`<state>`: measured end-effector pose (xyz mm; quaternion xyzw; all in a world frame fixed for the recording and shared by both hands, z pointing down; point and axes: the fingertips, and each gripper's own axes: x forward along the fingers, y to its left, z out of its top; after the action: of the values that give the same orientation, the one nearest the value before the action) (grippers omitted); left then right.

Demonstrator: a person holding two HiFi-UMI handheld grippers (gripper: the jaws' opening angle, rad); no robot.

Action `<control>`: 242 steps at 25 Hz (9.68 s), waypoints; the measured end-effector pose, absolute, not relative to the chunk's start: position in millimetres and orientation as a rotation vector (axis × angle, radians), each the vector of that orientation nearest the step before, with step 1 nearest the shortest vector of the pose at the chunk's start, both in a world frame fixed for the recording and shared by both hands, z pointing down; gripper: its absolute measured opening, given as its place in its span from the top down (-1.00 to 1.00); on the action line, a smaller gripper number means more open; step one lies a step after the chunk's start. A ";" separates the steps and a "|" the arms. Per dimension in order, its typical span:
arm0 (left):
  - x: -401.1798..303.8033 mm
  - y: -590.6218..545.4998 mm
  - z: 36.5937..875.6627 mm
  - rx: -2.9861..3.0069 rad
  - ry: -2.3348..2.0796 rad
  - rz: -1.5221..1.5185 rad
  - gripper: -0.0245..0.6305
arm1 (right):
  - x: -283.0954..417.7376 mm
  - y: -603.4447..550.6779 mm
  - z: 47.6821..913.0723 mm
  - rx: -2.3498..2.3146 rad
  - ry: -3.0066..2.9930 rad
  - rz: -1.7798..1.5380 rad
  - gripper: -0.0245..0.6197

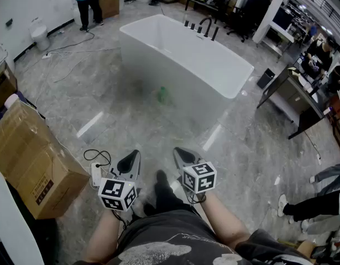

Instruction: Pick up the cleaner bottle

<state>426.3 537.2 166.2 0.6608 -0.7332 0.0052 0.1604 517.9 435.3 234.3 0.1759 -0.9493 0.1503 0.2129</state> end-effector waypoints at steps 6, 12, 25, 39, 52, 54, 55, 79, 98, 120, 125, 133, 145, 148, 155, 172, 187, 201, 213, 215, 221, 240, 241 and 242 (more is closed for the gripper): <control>426.7 542.3 173.4 1.867 -2.078 0.000 0.87 | 517.7 437.6 241.2 0.482 -2.621 0.419 0.83; 420.0 548.7 182.2 1.842 -2.091 0.010 0.87 | 516.3 443.8 250.4 0.471 -2.609 0.453 0.83; 394.0 559.2 187.9 1.763 -2.092 -0.069 0.87 | 529.1 411.8 247.0 0.655 -2.637 0.632 0.83; 316.0 435.2 216.2 1.717 -2.139 0.037 0.87 | 459.6 279.7 284.5 0.662 -2.598 0.678 0.83; 232.2 258.8 214.6 1.668 -2.176 0.162 0.87 | 379.5 90.1 307.8 0.686 -2.570 0.760 0.83; 219.6 241.3 208.9 1.669 -2.195 0.162 0.87 | 371.6 70.2 311.0 0.687 -2.570 0.739 0.83; 212.9 233.0 206.8 1.671 -2.202 0.167 0.87 | 367.9 61.3 312.7 0.692 -2.568 0.737 0.83; -2.8 97.8 235.4 2.032 -1.801 0.143 0.87 | 240.3 18.0 332.8 1.318 -2.335 0.872 0.83; -113.4 47.3 315.4 2.164 -1.563 0.238 0.87 | 164.5 35.7 382.8 1.583 -2.098 0.868 0.82; -127.7 -146.7 611.3 2.090 -1.524 0.305 0.87 | 113.7 -170.6 706.5 1.500 -2.048 0.817 0.40; -130.4 -183.4 694.8 2.099 -1.517 0.356 0.87 | 103.4 -190.4 787.0 1.489 -2.090 0.878 0.05; -143.7 -222.2 785.0 2.102 -1.520 0.325 0.87 | 87.3 -224.4 897.4 1.468 -2.141 0.841 -0.04; -172.2 -244.5 862.4 2.114 -1.627 0.280 0.87 | 62.5 -273.1 1004.5 1.522 -2.142 0.691 -0.04; -177.4 -245.5 878.6 2.085 -1.633 0.306 0.87 | 61.3 -286.1 1019.1 1.553 -2.097 0.677 -0.04; -180.2 -244.0 887.7 2.039 -1.617 0.290 0.87 | 53.4 -306.2 1032.0 1.590 -2.080 0.693 -0.04; -182.8 -252.4 905.3 2.026 -1.598 0.278 0.87 | 73.4 -320.1 1050.2 1.650 -2.011 0.596 0.26; -185.2 -239.3 900.5 2.025 -1.598 0.257 0.87 | 40.8 -301.9 1016.4 1.391 -2.454 1.188 0.31; -226.5 -180.9 783.3 1.948 -1.691 0.178 0.87 | -36.1 -274.0 816.2 1.121 -2.630 1.646 0.32; -287.8 -59.4 589.8 1.707 -1.842 0.066 0.87 | -93.6 -167.1 602.7 0.873 -2.551 1.711 0.32; -284.2 -34.6 545.6 1.714 -1.843 0.059 0.87 | -103.9 -136.8 555.2 0.822 -2.553 1.703 0.32; -273.3 43.5 426.8 1.803 -1.812 0.002 0.87 | -137.8 -42.9 439.5 0.735 -2.574 1.793 0.32; -217.2 179.7 269.5 1.810 -1.917 -0.082 0.87 | -68.0 64.5 286.5 0.751 -2.606 1.762 0.32; -203.7 182.8 264.6 1.820 -1.920 -0.078 0.87 | -55.6 67.7 282.9 0.751 -2.601 1.770 0.32; -189.3 185.8 260.6 1.833 -1.923 -0.067 0.87 | -42.1 71.5 280.4 0.749 -2.597 1.781 0.32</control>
<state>-189.3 185.8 260.6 0.6698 -0.7024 -0.0246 0.2397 -42.1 71.5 280.4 0.2310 -0.8014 0.5496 -0.0479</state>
